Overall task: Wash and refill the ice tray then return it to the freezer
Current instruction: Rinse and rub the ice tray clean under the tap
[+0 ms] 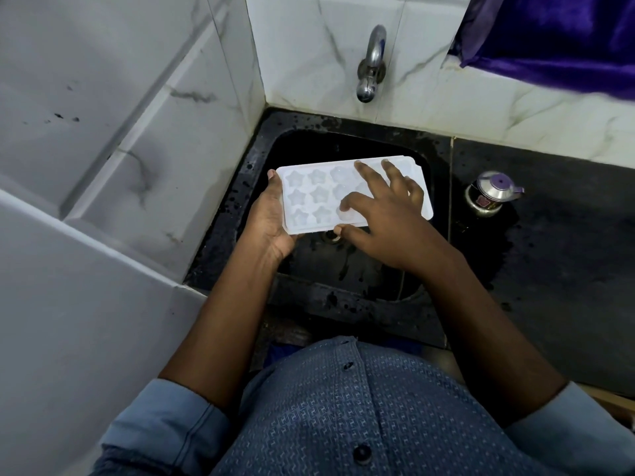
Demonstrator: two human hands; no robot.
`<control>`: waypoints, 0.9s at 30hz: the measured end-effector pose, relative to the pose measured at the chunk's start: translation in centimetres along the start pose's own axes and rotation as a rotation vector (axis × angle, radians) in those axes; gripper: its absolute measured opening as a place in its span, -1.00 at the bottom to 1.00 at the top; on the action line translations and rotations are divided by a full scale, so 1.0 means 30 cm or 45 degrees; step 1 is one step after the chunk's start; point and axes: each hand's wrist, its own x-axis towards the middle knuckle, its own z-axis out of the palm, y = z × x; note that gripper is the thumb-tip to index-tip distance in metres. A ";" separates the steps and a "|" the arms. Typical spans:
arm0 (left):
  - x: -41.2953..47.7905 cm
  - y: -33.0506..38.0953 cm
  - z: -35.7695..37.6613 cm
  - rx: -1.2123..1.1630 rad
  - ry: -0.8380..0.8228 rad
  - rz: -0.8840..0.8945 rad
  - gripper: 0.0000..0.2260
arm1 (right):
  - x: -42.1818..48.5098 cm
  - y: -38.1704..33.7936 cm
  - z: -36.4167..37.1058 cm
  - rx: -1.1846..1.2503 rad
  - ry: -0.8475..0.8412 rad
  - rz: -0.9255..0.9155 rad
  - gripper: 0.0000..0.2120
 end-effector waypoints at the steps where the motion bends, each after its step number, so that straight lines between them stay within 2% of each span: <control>1: 0.001 0.002 0.000 0.002 0.001 0.006 -0.36 | 0.000 0.003 0.001 -0.004 0.011 0.010 -0.67; 27: 0.029 0.007 -0.021 0.035 0.031 -0.007 -0.36 | 0.015 -0.009 -0.002 0.002 -0.066 -0.061 -0.69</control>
